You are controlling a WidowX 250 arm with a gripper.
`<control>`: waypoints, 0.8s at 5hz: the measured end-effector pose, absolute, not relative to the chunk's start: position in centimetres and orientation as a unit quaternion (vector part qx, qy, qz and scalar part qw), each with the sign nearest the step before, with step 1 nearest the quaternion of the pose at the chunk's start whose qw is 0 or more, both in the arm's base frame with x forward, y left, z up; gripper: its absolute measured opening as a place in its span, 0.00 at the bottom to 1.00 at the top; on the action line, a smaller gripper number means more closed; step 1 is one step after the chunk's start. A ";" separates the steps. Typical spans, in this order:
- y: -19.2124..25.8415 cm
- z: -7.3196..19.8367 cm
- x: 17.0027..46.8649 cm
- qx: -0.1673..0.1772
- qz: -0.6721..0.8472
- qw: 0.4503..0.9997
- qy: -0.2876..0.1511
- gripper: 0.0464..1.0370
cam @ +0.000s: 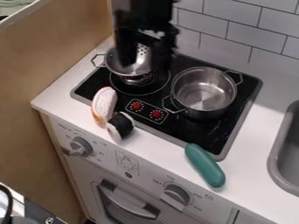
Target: Moved the green object inside the silver pot
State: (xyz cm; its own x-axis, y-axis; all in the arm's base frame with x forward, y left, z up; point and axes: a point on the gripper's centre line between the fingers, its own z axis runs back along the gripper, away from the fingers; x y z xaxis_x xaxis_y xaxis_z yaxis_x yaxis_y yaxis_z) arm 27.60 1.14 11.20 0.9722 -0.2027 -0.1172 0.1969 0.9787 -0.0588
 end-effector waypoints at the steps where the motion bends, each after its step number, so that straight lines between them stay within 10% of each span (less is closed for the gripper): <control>1: -0.1 11.5 26.8 -0.022 -0.032 0.999 0.029 0.96; 3: -2.5 10.6 23.2 -0.025 0.204 0.968 -0.145 0.96; 4: -3.2 10.3 22.7 0.037 0.309 0.939 -0.148 0.96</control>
State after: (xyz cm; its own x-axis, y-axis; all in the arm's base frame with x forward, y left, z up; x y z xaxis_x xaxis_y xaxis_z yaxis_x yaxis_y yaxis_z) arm 22.70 -3.22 10.34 0.7644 0.5699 0.3016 -0.5920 0.8057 -0.0220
